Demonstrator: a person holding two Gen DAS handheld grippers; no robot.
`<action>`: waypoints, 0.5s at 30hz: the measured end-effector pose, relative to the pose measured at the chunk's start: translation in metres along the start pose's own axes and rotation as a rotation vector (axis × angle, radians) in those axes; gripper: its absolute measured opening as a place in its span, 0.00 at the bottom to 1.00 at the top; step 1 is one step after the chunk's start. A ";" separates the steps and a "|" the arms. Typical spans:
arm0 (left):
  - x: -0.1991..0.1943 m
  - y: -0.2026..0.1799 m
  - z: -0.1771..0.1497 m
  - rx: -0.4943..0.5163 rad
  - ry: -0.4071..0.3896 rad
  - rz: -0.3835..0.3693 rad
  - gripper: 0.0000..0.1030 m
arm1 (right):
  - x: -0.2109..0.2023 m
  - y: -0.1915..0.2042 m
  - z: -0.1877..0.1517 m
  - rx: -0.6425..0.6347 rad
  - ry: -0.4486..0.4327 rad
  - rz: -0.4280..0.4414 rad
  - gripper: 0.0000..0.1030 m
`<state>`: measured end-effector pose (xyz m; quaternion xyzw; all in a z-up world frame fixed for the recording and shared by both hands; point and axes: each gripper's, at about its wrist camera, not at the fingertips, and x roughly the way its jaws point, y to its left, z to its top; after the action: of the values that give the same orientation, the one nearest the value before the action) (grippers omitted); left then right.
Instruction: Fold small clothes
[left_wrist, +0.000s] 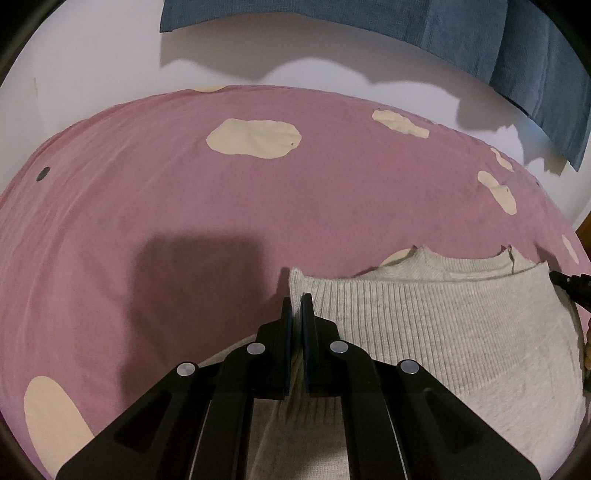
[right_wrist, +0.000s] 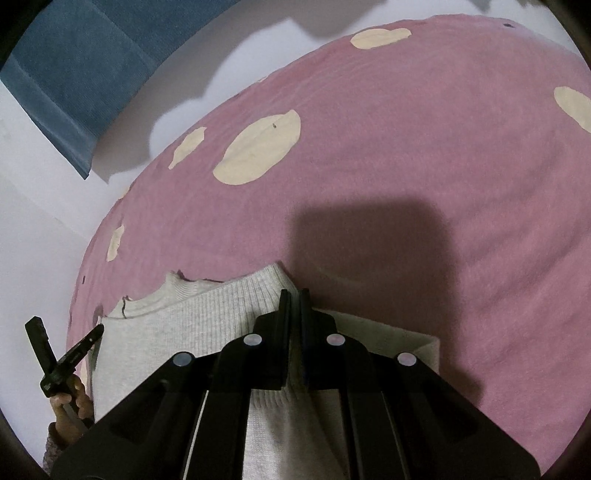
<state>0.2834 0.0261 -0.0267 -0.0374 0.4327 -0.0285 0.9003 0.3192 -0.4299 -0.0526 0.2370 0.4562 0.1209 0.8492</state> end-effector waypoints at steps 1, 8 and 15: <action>0.001 0.000 0.001 -0.001 0.002 -0.001 0.05 | 0.000 0.001 0.001 0.001 0.001 0.000 0.04; -0.006 -0.004 -0.002 0.016 0.007 0.021 0.17 | -0.004 -0.001 0.000 0.027 -0.001 0.018 0.09; -0.041 -0.008 -0.021 0.022 -0.021 -0.006 0.47 | -0.028 0.005 -0.015 0.030 -0.031 0.006 0.34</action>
<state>0.2412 0.0203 -0.0069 -0.0290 0.4229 -0.0354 0.9050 0.2911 -0.4327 -0.0366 0.2529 0.4442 0.1129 0.8520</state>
